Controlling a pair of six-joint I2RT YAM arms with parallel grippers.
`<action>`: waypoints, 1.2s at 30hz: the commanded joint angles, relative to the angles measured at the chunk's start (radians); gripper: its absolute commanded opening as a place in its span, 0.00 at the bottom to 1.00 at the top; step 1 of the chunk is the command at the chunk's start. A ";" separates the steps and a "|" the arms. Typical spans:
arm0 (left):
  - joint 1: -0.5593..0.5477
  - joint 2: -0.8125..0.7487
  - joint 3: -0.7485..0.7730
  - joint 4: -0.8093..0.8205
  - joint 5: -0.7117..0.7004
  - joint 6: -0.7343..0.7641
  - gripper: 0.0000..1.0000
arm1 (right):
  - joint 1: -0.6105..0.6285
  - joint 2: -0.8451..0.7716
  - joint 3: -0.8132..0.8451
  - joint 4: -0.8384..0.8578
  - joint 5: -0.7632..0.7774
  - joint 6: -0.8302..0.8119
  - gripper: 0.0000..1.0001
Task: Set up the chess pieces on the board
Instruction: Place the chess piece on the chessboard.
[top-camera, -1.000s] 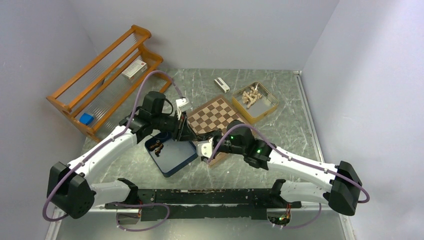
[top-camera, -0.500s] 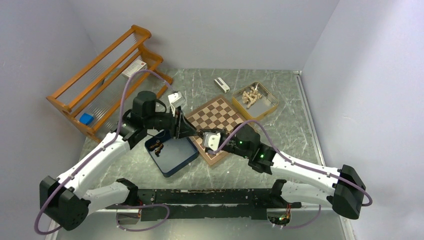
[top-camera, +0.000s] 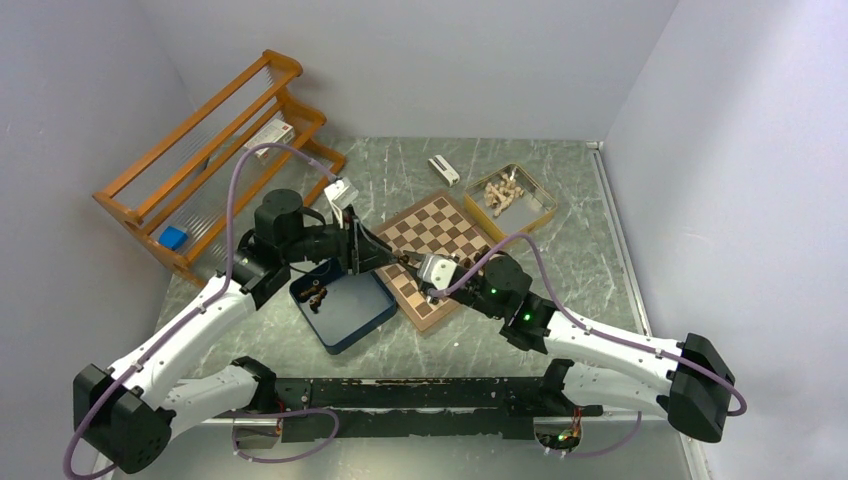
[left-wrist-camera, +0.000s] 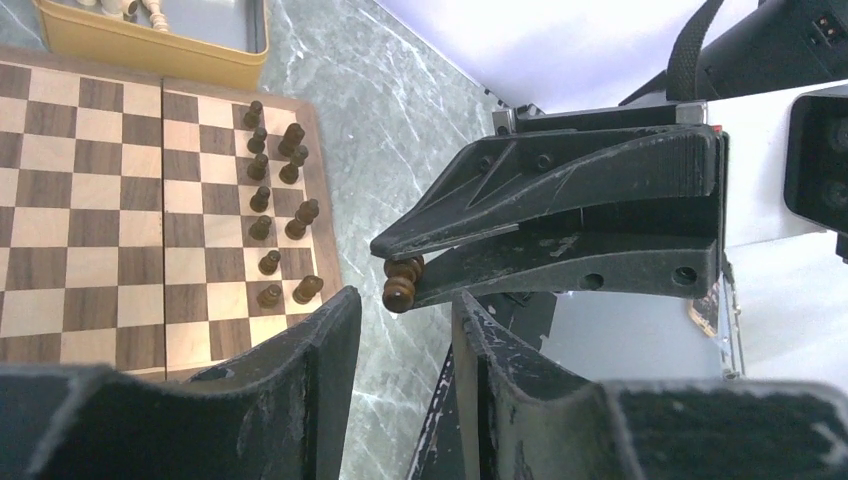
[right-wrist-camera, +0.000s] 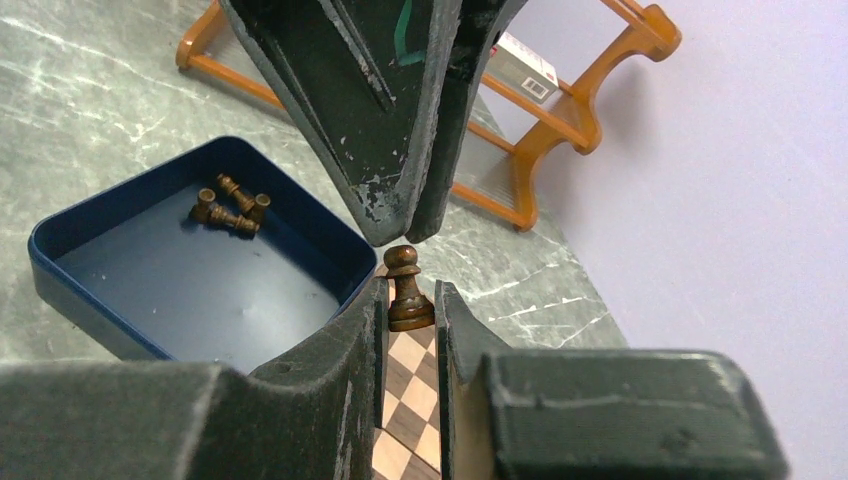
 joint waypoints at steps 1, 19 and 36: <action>0.003 0.008 -0.013 0.092 -0.015 -0.063 0.44 | -0.001 -0.015 -0.009 0.068 0.040 0.039 0.00; 0.004 0.069 -0.047 0.227 -0.009 -0.175 0.33 | -0.001 0.003 0.001 0.053 0.069 0.058 0.00; 0.002 0.093 -0.035 0.186 0.034 -0.167 0.27 | -0.003 0.011 -0.021 0.085 0.105 0.085 0.00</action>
